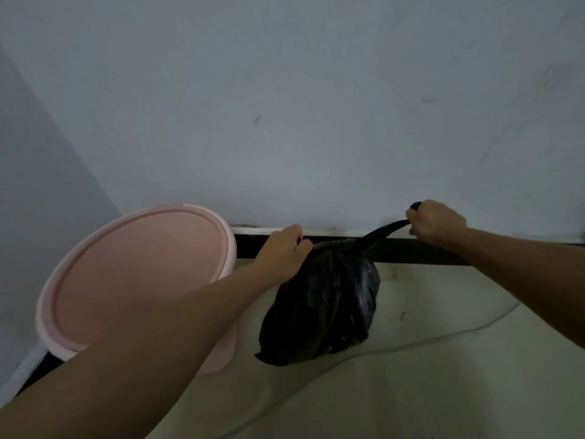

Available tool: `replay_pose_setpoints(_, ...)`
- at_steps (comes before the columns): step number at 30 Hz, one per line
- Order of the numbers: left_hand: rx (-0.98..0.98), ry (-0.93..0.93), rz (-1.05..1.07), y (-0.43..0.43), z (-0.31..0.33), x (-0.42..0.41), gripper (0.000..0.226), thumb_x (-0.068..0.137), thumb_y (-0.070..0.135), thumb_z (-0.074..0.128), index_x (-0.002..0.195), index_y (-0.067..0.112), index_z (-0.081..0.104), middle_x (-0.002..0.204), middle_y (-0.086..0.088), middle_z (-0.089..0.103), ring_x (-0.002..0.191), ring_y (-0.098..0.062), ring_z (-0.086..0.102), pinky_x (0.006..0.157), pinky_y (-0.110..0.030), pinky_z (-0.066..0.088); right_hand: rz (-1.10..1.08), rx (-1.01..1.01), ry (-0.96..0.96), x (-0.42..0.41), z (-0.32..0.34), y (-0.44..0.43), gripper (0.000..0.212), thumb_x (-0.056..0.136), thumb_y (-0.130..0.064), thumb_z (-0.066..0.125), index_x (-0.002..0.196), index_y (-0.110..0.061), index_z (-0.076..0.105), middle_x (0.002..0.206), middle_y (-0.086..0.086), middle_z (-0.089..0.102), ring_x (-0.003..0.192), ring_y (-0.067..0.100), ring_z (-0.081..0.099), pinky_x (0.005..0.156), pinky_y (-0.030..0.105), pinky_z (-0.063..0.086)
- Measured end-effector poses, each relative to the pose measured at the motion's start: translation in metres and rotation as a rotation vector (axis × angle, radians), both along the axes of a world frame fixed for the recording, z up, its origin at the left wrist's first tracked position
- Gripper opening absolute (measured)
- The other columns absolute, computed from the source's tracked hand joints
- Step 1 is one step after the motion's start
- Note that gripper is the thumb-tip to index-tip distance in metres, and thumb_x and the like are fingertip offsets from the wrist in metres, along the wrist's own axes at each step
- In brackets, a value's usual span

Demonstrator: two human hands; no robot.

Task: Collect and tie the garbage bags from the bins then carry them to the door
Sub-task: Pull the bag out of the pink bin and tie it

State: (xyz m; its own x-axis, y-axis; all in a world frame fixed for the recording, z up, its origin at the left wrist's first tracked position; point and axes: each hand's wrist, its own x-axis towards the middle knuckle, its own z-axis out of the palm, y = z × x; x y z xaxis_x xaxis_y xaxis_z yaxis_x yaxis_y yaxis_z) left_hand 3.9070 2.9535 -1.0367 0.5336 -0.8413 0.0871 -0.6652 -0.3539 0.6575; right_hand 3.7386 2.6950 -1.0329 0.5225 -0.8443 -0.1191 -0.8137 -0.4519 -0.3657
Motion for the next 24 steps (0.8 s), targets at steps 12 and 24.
replay_pose_setpoints(12, 0.491, 0.038, -0.155, 0.021, -0.033, -0.019, 0.028, 0.093, 0.049, 0.049, 0.087, 0.022, 0.043, 0.083, 0.003, 0.055, 0.085, -0.017, 0.057, 0.075, -0.032, 0.044, -0.192, 0.669, -0.38, 0.004, 0.008, 0.025, 0.026, 0.101, -0.032, 0.038, 0.092, -0.01, 0.047, 0.083, 0.011, 0.069, 0.064, 0.024, 0.07, 0.058, 0.028, 0.045)
replay_pose_setpoints(24, 0.485, 0.07, -0.132, 0.022, -0.047, -0.014, 0.017, 0.08, 0.032, 0.071, 0.091, 0.018, 0.073, 0.096, 0.001, 0.068, 0.094, -0.018, 0.064, 0.083, -0.032, 0.053, -0.127, 1.091, -0.031, 0.015, -0.051, 0.093, 0.04, 0.086, -0.05, 0.065, 0.082, -0.011, 0.057, 0.067, 0.006, 0.06, 0.059, 0.015, 0.054, 0.056, 0.024, 0.045)
